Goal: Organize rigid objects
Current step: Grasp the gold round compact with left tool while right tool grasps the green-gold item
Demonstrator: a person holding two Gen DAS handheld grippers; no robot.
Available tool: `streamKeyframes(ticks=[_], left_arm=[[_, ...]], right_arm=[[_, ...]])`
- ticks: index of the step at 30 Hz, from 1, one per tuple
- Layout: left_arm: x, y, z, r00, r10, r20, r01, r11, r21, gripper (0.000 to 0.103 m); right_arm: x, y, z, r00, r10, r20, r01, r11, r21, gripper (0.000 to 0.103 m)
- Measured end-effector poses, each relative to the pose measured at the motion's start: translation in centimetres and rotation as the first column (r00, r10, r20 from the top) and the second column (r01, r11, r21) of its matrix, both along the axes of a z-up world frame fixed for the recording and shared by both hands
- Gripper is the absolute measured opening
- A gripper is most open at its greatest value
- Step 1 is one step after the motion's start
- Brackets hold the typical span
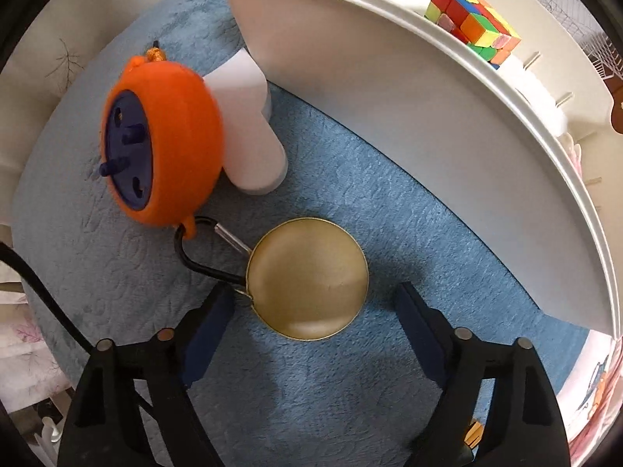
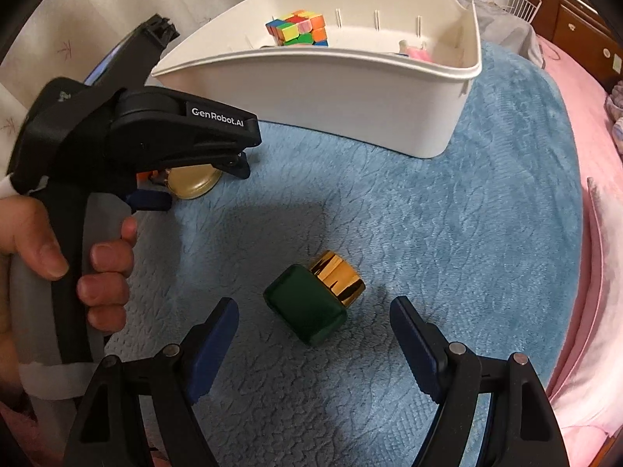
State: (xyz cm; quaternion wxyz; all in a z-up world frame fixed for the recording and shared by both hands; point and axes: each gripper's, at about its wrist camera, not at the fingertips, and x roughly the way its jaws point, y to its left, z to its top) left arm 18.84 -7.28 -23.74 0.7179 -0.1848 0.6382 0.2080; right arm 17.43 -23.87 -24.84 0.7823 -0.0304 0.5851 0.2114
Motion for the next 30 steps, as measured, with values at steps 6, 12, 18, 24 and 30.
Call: streamKeyframes(ticks=[6,12,18,24,30], left_arm=[[-0.4,0.2,0.9,1.000,0.023,0.016,-0.024,1.000,0.013,0.064],[-1.9,1.2,1.7,0.999,0.025,0.040,-0.025,1.000,0.002,0.052],[-2.5,2.2,1.8,0.998,0.023,0.056,-0.021,0.999,-0.029,0.052],[-3.4,1.7,1.3,0.999,0.003,0.044,-0.002,1.000,-0.028,0.052],[-3.5,1.4,1.0,0.999,-0.017,0.032,0.019,0.999,-0.051,0.052]], right_arm=[[1.1,0.8,-1.2,1.000,-0.018,-0.022,0.018,1.000,0.019,0.081],[2.1,1.1,-1.9,0.998,-0.053,-0.037,0.055,0.998,0.042,0.079],[2.8,1.7,-2.0,0.997,-0.077,-0.012,0.078,0.997,0.020,0.067],[3.1,1.4,-1.9,0.998,-0.066,-0.023,0.067,0.998,0.018,0.053],[2.8,2.0,-1.9,0.997,-0.062,-0.050,0.063,0.998,0.008,0.053]])
